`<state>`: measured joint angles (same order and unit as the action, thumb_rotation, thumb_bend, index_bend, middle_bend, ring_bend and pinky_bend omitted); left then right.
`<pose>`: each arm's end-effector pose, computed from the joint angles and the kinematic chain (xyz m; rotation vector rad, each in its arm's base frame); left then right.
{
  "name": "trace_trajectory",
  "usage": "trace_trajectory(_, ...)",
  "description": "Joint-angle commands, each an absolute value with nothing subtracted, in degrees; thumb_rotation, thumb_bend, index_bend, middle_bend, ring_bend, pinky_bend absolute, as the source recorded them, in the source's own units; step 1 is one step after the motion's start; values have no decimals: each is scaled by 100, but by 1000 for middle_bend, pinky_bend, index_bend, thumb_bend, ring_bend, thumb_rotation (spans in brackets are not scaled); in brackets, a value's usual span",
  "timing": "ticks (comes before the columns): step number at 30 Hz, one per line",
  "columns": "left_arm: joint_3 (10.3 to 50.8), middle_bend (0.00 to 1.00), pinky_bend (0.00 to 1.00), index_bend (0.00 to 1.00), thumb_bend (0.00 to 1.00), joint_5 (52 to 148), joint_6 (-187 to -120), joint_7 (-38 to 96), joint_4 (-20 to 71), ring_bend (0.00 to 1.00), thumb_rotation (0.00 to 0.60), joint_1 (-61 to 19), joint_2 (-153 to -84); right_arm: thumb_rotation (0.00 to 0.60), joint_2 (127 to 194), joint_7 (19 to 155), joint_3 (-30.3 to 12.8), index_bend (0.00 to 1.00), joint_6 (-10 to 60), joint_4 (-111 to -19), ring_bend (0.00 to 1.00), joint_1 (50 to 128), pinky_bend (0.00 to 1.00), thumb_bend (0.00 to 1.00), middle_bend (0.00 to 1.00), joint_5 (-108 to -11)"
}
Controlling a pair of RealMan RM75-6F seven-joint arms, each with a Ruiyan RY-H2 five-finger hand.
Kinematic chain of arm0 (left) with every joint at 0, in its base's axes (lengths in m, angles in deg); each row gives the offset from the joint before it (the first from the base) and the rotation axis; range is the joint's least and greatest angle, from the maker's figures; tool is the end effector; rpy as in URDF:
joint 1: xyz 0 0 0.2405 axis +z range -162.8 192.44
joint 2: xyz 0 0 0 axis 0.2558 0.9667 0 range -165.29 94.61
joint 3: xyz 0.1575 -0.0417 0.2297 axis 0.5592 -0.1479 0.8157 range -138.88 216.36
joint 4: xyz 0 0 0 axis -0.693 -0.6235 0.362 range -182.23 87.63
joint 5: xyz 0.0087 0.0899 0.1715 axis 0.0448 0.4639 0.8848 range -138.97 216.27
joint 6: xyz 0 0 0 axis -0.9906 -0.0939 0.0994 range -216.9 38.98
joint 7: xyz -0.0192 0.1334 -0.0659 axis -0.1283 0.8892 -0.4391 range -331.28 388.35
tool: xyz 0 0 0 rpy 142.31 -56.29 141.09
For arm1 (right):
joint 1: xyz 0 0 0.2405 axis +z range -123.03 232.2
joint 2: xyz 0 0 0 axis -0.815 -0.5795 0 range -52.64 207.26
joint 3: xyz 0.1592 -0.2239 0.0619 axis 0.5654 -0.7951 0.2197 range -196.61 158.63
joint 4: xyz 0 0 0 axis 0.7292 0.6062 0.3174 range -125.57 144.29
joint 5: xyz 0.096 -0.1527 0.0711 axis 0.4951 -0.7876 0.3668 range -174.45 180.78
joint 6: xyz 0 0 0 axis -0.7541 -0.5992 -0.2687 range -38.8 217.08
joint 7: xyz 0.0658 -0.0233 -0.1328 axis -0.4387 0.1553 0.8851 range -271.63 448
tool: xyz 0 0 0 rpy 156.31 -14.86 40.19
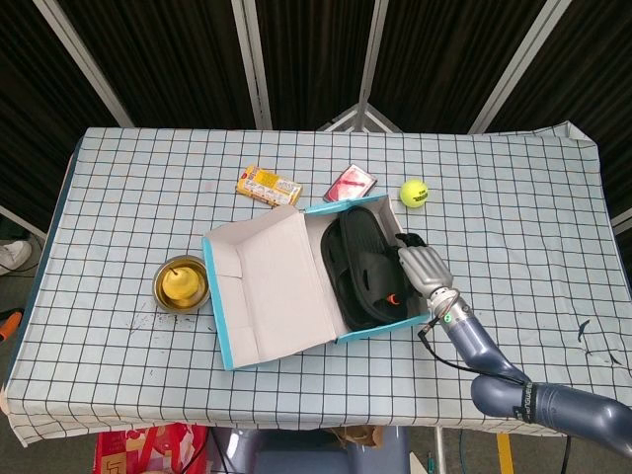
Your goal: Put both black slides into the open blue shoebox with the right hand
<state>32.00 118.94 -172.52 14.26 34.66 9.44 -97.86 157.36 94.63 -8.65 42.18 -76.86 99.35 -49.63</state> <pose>-0.3664 0.2052 0.2302 -1.2295 -0.9193 -0.9473 -0.1928 -0.3859 0.0372 1.7312 -1.2865 0.8901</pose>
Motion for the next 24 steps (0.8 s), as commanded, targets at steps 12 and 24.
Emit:
trace_trajectory(12, 3201, 0, 68, 0, 320, 11912, -17280, 1454, 3501, 0, 600, 947, -9780, 600, 15818, 10061, -1023, 490, 4058, -7605, 91, 9974, 0, 199, 395, -4915)
trace_trajectory(24, 3189, 0, 68, 0, 320, 11898, -17281, 1435, 3490, 0, 600, 946, -9778, 600, 15995, 10471, -1082, 490, 4187, -7502, 91, 10101, 0, 198, 411, -4587)
